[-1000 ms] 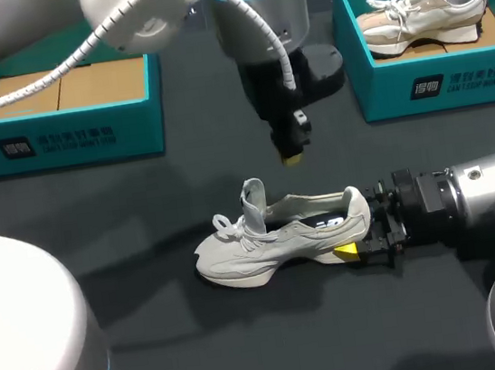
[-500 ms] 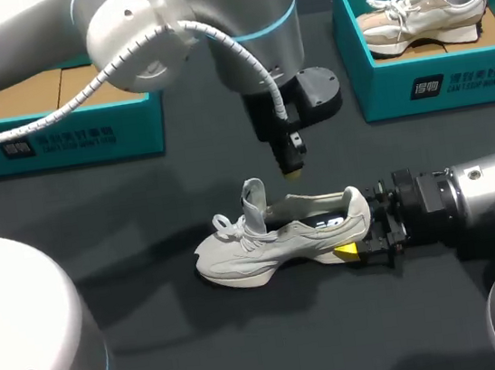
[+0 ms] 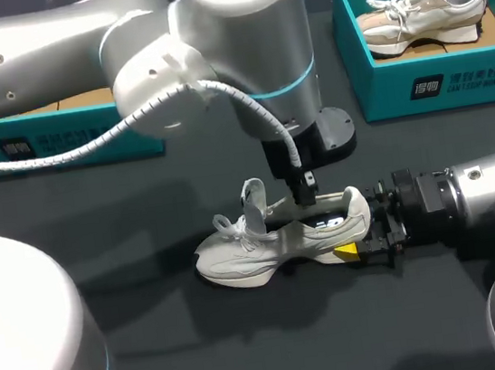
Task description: Take the shoe out of the shoebox, open the shoe tongue, remove and reinsert the insole, then place the shoe into the shoebox
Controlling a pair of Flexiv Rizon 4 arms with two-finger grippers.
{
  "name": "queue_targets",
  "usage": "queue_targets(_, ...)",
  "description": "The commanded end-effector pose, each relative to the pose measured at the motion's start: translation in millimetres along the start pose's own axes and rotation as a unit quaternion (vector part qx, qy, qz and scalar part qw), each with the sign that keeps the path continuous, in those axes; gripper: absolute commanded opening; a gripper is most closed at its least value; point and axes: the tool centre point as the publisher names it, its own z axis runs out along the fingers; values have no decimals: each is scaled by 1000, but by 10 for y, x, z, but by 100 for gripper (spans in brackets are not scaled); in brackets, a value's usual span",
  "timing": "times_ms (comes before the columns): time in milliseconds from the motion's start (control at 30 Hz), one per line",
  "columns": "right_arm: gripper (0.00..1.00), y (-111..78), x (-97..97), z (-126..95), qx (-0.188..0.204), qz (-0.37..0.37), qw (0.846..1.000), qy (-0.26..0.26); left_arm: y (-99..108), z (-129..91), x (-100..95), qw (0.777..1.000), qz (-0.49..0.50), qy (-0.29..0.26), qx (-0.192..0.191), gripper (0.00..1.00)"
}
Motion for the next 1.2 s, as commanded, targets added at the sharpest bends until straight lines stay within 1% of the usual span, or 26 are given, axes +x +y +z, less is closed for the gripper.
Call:
queue_targets(33, 0, 19, 12, -4, 2, 0, 1000, 0, 7, 95, 16, 1000, 3, 3, 2, 0)
queue_targets(300, 0, 19, 12, -4, 2, 0, 1000, 0, 7, 95, 16, 1000, 3, 3, 2, 0)
queue_targets(367, 0, 19, 12, -4, 2, 0, 1000, 0, -50, 236, -5, 1000, 4, 5, -3, 0)
queue_targets(467, 0, 19, 12, -4, 2, 0, 1000, 0, -90, 387, -23, 1000, 6, 5, -4, 0)
queue_targets(600, 0, 19, 12, -4, 2, 0, 1000, 0, -125, 502, -63, 1000, 12, 17, 1, 0)
queue_targets(767, 0, 19, 12, -4, 2, 0, 1000, 0, -158, 617, -92, 1000, 13, 17, 0, 0)
queue_targets(1000, 0, 19, 12, -4, 2, 0, 1000, 0, -107, 759, -96, 999, 14, 29, -17, 0)
queue_targets(1200, 0, 19, 12, -4, 2, 0, 1000, 0, 44, 845, -95, 998, 10, 51, -32, 0)
